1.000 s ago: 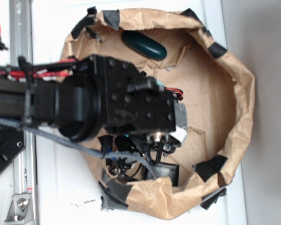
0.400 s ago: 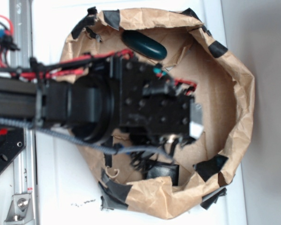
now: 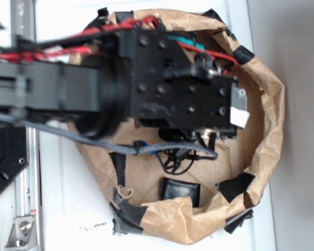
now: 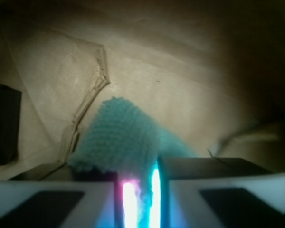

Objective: Grab the blue cloth.

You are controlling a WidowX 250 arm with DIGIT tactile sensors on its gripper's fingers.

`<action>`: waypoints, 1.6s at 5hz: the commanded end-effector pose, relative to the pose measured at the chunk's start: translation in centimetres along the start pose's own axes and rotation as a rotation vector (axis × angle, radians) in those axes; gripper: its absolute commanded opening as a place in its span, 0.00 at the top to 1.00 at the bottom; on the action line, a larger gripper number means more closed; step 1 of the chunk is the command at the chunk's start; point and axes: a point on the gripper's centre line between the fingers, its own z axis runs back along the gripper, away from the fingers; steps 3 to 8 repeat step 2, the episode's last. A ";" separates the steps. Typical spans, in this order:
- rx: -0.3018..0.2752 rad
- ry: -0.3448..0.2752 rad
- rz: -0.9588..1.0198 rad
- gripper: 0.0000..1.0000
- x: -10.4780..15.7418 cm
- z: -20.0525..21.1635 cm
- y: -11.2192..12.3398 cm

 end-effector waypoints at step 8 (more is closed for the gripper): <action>-0.086 -0.117 0.251 1.00 -2.3 12.1 0.6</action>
